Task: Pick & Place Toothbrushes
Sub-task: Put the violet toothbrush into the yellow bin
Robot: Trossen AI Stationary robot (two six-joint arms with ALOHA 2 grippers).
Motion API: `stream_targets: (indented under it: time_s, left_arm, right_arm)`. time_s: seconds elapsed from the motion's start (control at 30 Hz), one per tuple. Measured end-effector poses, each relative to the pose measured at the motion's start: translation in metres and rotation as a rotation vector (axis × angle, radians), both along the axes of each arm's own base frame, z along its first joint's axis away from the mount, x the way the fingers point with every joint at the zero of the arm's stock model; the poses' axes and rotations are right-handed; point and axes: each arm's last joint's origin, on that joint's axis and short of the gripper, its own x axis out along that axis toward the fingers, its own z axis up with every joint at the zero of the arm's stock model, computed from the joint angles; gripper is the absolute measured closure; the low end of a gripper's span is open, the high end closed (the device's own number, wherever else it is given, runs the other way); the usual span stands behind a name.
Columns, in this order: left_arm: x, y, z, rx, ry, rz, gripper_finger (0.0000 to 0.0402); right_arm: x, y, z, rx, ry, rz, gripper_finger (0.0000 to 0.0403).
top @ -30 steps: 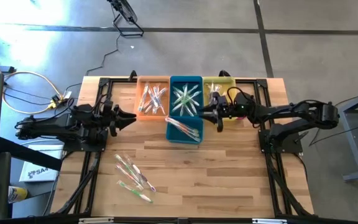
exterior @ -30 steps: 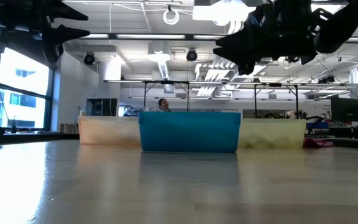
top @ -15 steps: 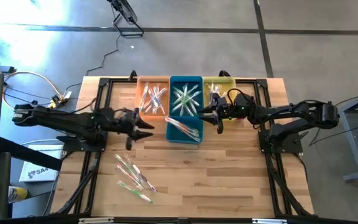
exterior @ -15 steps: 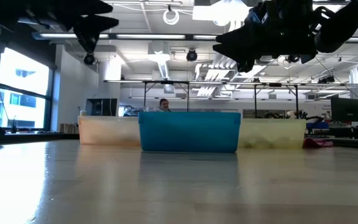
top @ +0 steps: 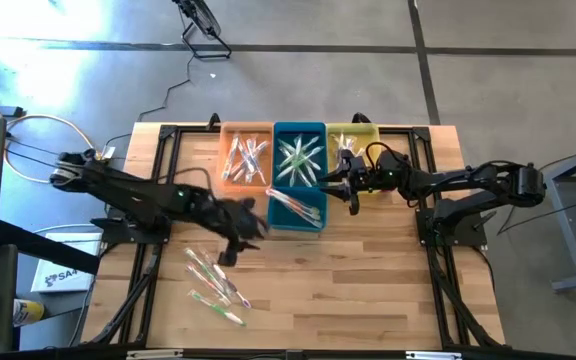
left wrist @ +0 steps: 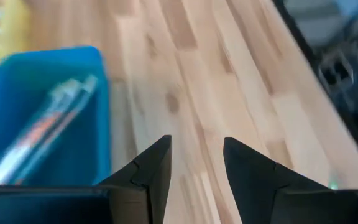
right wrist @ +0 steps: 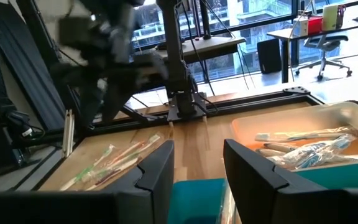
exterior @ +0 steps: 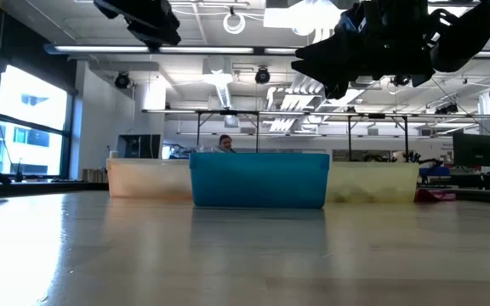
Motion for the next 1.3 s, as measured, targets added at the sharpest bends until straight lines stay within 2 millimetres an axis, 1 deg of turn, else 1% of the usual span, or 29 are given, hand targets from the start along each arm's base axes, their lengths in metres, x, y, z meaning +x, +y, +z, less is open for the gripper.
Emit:
stream_targets:
  time_s: [0.07, 0.17, 0.37, 0.5, 0.6, 0.73, 0.93, 1.03, 1.17, 1.3]
  left_arm:
    - [0.006, -0.009, -0.004, 0.051, 0.054, -0.06, 0.0258]
    - [0.015, -0.019, -0.011, 0.093, 0.081, -0.107, 0.0258]
    - [0.026, -0.02, -0.027, 0.145, 0.131, -0.091, 0.0258]
    - [0.027, -0.026, -0.031, 0.166, 0.15, -0.09, 0.0258]
    - [0.02, -0.037, -0.034, 0.208, 0.175, -0.111, 0.0258]
    - [0.007, -0.058, -0.037, 0.286, 0.205, -0.148, 0.0258]
    - [-0.008, -0.086, -0.037, 0.258, 0.2, -0.174, 0.0258]
    - [-0.01, -0.092, -0.036, 0.254, 0.182, -0.192, 0.0258]
    - [-0.009, -0.091, -0.036, 0.246, 0.182, -0.185, 0.0258]
    - [-0.008, -0.093, -0.035, 0.149, 0.187, -0.133, 0.0258]
  right_arm:
    - [0.0, 0.0, 0.0, 0.015, 0.002, -0.001, 0.027]
    - [0.0, 0.0, 0.0, 0.017, 0.003, -0.001, 0.027]
    - [0.0, 0.0, -0.001, 0.023, 0.014, -0.001, 0.027]
    - [0.0, 0.0, -0.003, 0.029, 0.029, -0.001, 0.027]
    - [0.0, 0.0, -0.004, 0.034, 0.036, -0.001, 0.027]
    - [0.0, 0.0, -0.004, 0.034, 0.037, -0.002, 0.027]
    - [0.0, 0.0, -0.004, 0.034, 0.037, -0.002, 0.027]
    - [0.0, 0.0, -0.004, 0.034, 0.037, -0.002, 0.027]
    - [0.0, 0.0, -0.004, 0.034, 0.037, -0.002, 0.027]
    - [0.0, 0.0, -0.004, 0.034, 0.037, -0.002, 0.027]
